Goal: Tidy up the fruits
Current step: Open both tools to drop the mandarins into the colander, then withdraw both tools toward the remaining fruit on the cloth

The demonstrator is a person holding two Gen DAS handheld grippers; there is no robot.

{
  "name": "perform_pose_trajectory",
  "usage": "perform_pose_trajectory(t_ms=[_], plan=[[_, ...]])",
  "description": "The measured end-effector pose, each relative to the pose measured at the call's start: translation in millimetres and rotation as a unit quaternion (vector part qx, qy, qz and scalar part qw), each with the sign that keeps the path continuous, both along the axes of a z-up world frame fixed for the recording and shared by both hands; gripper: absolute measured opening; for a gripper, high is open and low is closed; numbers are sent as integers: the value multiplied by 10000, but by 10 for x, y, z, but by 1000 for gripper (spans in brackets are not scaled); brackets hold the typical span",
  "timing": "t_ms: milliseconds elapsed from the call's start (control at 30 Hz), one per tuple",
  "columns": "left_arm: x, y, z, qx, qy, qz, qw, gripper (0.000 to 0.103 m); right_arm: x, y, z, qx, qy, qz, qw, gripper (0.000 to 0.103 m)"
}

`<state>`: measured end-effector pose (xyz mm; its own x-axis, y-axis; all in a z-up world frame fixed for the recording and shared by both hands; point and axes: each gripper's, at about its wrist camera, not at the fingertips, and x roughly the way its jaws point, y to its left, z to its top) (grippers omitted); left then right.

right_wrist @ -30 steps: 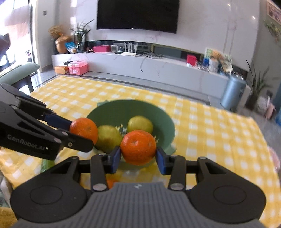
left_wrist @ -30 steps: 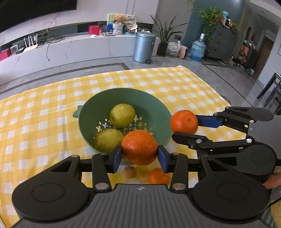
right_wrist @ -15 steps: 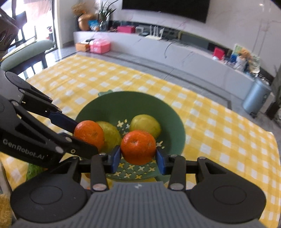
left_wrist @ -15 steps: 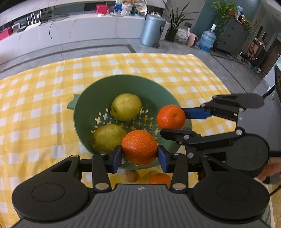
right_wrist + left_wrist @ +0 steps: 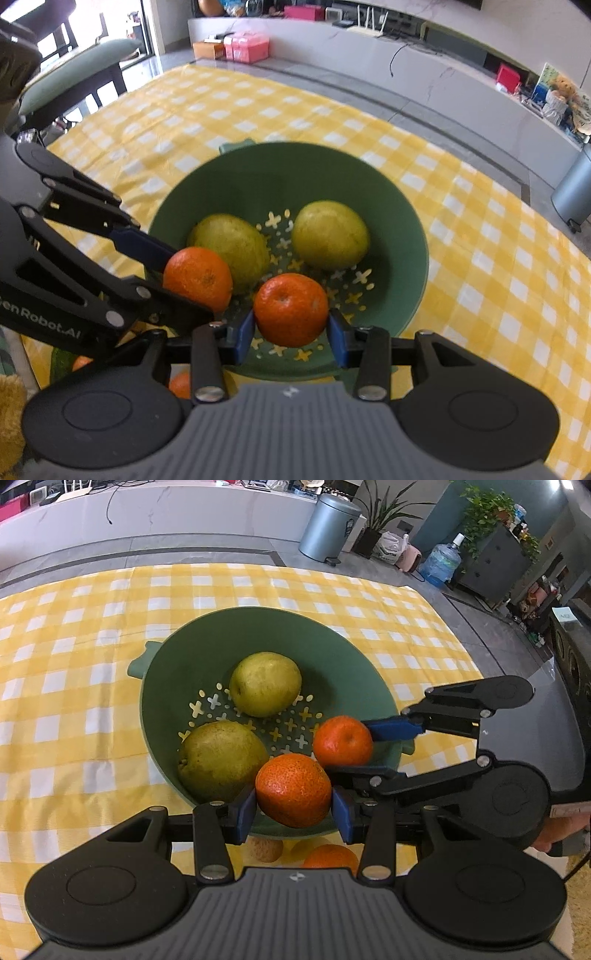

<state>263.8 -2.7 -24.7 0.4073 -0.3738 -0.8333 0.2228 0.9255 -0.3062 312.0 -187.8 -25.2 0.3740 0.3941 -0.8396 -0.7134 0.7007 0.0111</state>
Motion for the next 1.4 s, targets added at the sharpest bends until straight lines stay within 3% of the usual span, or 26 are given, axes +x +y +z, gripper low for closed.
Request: perform_pose_trajectory(t_ms=[100, 400, 667, 733, 800, 1100, 1400], plan=[[1, -44, -22, 153, -63, -29, 9999, 49, 6, 15, -49, -109, 56, 23, 9999, 40], [14, -27, -39, 120, -56, 71, 9999, 50, -20, 51, -62, -211, 77, 90, 9997, 40], [-19, -36, 15, 212, -231, 134, 9994, 71, -29, 36, -45, -178, 46, 21, 9998, 41], [-39, -49, 57, 256, -336, 132, 9990, 71, -40, 36, -33, -212, -50, -11, 9998, 48], [-55, -38, 99, 213, -413, 181, 9988, 71, -48, 21, 11, -107, -104, -36, 9999, 53], [-218, 53, 314, 87, -711, 281, 9970, 71, -229, -21, 214, 325, -534, -372, 9973, 54], [-493, 159, 509, -117, -1123, 221, 9934, 71, -615, -126, 385, 933, -945, -1091, 9851, 59]])
